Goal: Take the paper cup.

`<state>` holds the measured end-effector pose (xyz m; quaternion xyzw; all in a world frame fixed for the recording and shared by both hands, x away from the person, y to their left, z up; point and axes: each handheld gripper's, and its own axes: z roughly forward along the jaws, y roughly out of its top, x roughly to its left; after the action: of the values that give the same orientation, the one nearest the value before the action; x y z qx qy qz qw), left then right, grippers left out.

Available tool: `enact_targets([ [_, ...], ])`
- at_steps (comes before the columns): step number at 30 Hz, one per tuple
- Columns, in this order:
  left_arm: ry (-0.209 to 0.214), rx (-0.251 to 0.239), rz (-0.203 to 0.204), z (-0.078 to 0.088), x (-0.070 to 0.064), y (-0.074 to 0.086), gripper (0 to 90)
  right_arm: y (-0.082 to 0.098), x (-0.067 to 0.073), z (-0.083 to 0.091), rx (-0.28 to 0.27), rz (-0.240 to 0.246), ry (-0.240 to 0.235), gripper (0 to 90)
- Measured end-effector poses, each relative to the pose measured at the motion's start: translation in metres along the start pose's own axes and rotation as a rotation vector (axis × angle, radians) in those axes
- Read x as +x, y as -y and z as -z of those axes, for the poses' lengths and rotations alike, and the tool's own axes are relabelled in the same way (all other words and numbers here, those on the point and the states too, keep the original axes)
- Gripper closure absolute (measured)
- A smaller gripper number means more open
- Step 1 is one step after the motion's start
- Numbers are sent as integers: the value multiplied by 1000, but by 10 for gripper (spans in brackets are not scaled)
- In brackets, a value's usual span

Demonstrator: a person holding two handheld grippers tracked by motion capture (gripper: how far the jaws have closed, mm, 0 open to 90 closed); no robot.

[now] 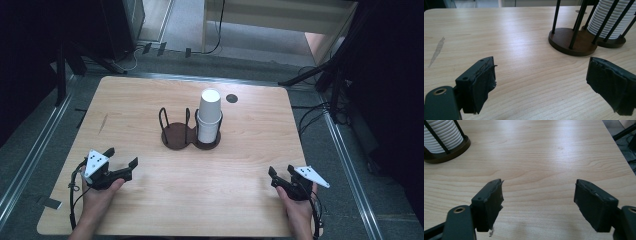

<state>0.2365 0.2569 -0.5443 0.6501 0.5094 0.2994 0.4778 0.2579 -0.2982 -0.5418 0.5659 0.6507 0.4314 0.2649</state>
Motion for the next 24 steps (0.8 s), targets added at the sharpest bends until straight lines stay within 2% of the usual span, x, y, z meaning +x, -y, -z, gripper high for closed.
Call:
enact_targets([
  [3, 5, -1, 6, 0, 0, 0, 90, -1, 2, 0, 9, 11, 6, 216],
  [6, 12, 4, 5, 0, 1, 0, 90, -6, 7, -3, 19, -11, -21, 203],
  [7, 12, 3, 6, 0, 1, 0, 90, -9, 14, -6, 26, 10, -16, 197],
  [9, 12, 4, 7, 0, 1, 0, 90, -11, 18, -8, 27, 21, -15, 194],
  [13, 16, 2, 12, 0, 1, 0, 90, -22, 39, -19, 24, 47, -29, 186],
  [14, 16, 3, 11, 0, 1, 0, 90, -30, 51, -24, 19, 63, -38, 183],
  [15, 17, 3, 11, 0, 1, 0, 90, -30, 51, -24, 19, 63, -38, 183],
  [16, 16, 4, 11, 0, 2, 0, 90, -39, 63, -28, 12, 79, -55, 178],
  [17, 17, 5, 12, 1, 2, 0, 90, -39, 63, -28, 12, 79, -55, 178],
  [20, 19, 1, 13, 1, 2, 1, 90, -61, 90, -33, -11, 105, -98, 156],
  [21, 19, 1, 13, 1, 2, 1, 90, -61, 90, -33, -11, 105, -98, 156],
  [24, 22, 2, 15, 2, 3, 1, 89, -75, 108, -38, -29, 133, -115, 142],
])
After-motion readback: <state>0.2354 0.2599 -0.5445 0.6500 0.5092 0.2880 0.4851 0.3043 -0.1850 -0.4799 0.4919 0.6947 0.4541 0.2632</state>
